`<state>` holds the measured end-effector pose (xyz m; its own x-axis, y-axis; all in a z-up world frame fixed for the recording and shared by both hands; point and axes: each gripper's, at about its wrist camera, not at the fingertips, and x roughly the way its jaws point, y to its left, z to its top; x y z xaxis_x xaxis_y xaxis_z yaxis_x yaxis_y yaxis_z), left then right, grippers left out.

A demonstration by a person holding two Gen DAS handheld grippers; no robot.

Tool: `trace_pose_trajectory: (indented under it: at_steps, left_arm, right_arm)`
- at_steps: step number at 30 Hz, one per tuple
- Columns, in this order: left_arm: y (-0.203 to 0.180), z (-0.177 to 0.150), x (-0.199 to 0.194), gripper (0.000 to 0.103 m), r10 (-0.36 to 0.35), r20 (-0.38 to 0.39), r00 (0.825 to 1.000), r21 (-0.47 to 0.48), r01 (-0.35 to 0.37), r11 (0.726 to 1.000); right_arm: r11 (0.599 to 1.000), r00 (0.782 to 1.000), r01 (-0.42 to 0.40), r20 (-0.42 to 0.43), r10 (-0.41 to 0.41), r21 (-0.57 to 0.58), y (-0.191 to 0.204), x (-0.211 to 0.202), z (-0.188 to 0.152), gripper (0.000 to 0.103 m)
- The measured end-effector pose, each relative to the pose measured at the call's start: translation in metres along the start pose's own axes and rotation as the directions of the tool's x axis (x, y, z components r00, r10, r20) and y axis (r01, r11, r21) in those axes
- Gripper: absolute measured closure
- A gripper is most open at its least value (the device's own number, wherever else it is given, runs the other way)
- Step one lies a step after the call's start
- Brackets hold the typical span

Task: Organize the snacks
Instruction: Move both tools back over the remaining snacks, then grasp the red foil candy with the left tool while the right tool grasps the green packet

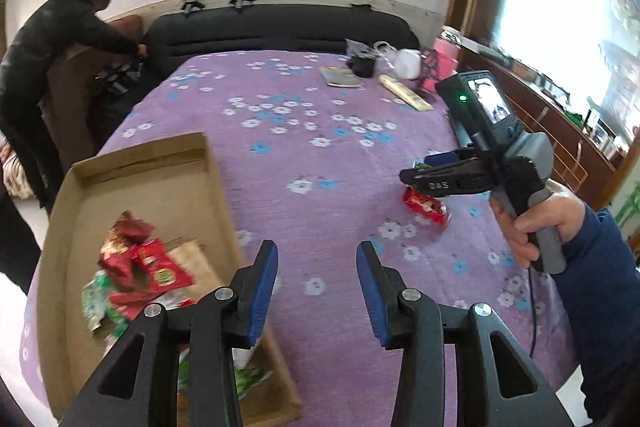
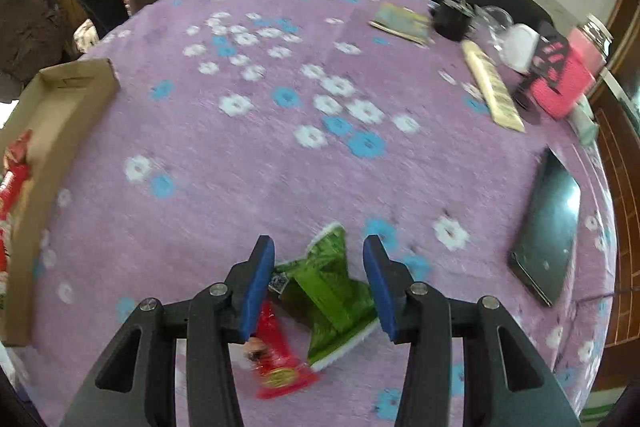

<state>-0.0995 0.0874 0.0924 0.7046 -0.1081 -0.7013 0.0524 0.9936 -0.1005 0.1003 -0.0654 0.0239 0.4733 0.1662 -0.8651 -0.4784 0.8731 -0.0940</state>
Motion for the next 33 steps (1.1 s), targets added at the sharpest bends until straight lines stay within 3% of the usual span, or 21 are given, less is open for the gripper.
trace_pose_trajectory:
  at_steps: [4,6,9,13,15,19,22,23,24,26,33]
  left_arm:
    - [-0.020,0.007,0.012,0.060,-0.044,-0.044,0.998,0.029,0.045,0.999]
    - [-0.029,0.011,0.020,0.057,-0.082,-0.075,0.994,0.034,0.085,0.996]
    - [-0.042,0.018,0.034,0.055,-0.122,-0.112,0.986,0.020,0.125,0.992]
    - [-0.058,0.029,0.060,0.052,-0.179,-0.171,0.969,-0.036,0.176,0.984]
    - [-0.069,0.034,0.077,0.045,-0.179,-0.198,0.964,-0.048,0.172,0.984]
    - [-0.092,0.037,0.110,0.044,-0.163,-0.255,0.953,-0.031,0.160,0.987]
    - [-0.108,0.035,0.128,0.044,-0.134,-0.270,0.953,0.009,0.142,0.990]
    - [-0.112,0.034,0.133,0.048,-0.114,-0.269,0.956,0.021,0.124,0.992]
    - [-0.114,0.033,0.137,0.066,-0.107,-0.273,0.956,0.028,0.119,0.992]
    - [-0.114,0.031,0.146,0.082,-0.085,-0.285,0.955,0.039,0.100,0.994]
    - [-0.094,0.029,0.149,0.082,-0.027,-0.237,0.971,0.038,0.038,0.999]
  right_arm:
    - [0.996,0.999,-0.035,0.000,0.035,0.079,-0.017,0.001,-0.009,0.068]
    - [0.993,1.000,-0.027,-0.006,0.028,0.111,-0.026,-0.001,-0.013,0.068]
    - [0.982,0.996,-0.085,-0.004,0.087,0.168,-0.042,-0.009,-0.019,0.067]
    - [0.965,0.991,-0.129,0.061,0.118,0.229,-0.059,-0.025,-0.023,0.054]
    - [0.949,0.985,-0.166,0.094,0.145,0.270,-0.068,-0.031,-0.026,0.054]
    - [0.911,0.971,-0.236,0.128,0.204,0.339,-0.088,-0.030,-0.031,0.054]
    - [0.908,0.964,-0.262,0.137,0.228,0.327,-0.089,-0.032,-0.031,0.054]
    - [0.911,0.963,-0.265,0.140,0.232,0.315,-0.087,-0.033,-0.030,0.054]
    - [0.917,0.962,-0.268,0.138,0.237,0.295,-0.083,-0.034,-0.030,0.054]
    - [0.923,0.959,-0.279,0.131,0.252,0.265,-0.079,-0.033,-0.028,0.054]
    - [0.957,0.970,-0.241,0.068,0.233,0.160,-0.064,-0.028,-0.032,0.054]
